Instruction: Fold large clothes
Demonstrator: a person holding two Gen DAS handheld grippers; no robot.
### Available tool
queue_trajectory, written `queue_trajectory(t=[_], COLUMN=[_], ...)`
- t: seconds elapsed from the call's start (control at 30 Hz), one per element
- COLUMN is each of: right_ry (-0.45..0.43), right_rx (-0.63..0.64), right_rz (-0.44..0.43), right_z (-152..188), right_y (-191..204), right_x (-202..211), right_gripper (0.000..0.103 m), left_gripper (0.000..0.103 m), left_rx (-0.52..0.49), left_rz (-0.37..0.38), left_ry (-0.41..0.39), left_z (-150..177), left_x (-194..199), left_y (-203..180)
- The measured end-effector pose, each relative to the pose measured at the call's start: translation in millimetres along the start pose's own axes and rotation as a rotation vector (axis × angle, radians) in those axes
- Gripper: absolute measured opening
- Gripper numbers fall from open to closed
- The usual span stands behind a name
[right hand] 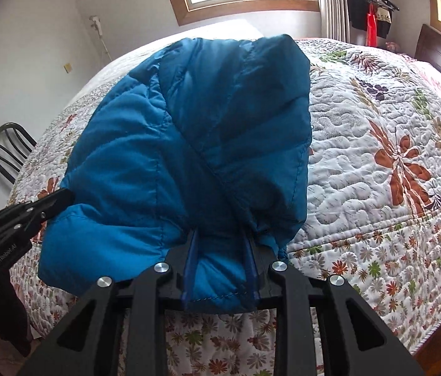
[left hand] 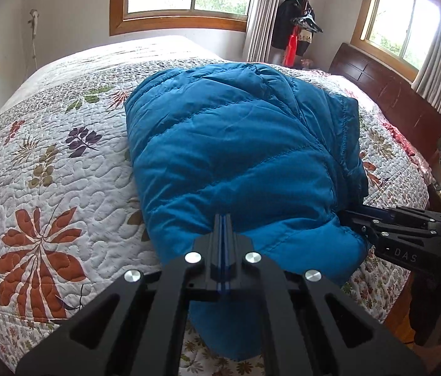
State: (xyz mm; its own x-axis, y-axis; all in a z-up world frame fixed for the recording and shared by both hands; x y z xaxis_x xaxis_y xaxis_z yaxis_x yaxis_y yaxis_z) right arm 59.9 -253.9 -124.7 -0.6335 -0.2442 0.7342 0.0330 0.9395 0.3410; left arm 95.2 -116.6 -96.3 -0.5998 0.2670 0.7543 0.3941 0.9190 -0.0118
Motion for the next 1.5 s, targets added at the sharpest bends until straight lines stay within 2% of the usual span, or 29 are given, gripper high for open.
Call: queue_trajectory(t=[0.37,0.6,0.73,0.87,0.97,1.13,1.27,1.33,1.5], right_ry=[0.004,-0.016,-0.048,-0.087,-0.081,0.011,0.053,0.076,0.067], right_rx=[0.020,0.071,0.114,0.154,0.151,0.122,0.110,0.102,0.049], right_rz=[0.037,0.094,0.062,0.066,0.059,0.090,0.118,0.120,0.053], right_z=[-2,-13,-33,-71,-105,-139,-138,-133,-129], right_y=[6,27,40,50,49,42,30,22,8], right_x=[1,20,36,40,27,-21,-55,-75,-79], right_gripper=[0.026,0.028,0.028,0.028,0.028,0.028,0.028,0.028,0.028], left_gripper=[0.000,0.000,0.000,0.000,0.000,0.000,0.000,0.000,0.000], left_rx=[0.020,0.033,0.051,0.069,0.073,0.089,0.105,0.105,0.132], left_rz=[0.004,-0.010,-0.021,-0.031,-0.007,0.008,0.045,0.059,0.110], left_ry=[0.006,0.000,-0.046,-0.060,-0.016,0.055,0.158,0.181,0.218], left_z=[-2,-9,-29,-60,-84,-105,-100,-94,-96], left_x=[0,8,19,14,-6,-41,-83,-101,-108], left_y=[2,7,17,27,30,29,33,34,40])
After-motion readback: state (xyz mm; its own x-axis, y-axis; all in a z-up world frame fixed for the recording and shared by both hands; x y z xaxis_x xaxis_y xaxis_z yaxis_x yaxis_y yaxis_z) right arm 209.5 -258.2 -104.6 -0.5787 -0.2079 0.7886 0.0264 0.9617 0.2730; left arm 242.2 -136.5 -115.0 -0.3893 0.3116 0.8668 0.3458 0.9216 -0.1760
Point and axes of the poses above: each gripper's, at about its wrist camera, not at the fingertips, and x roughly against the way its jaws point, y to its left, z to its underside, the point moved 2 cm from there along -x, roughly the way its jaws point, and after that the axes turned 9 degrees about -z, right-handed, at the moved point
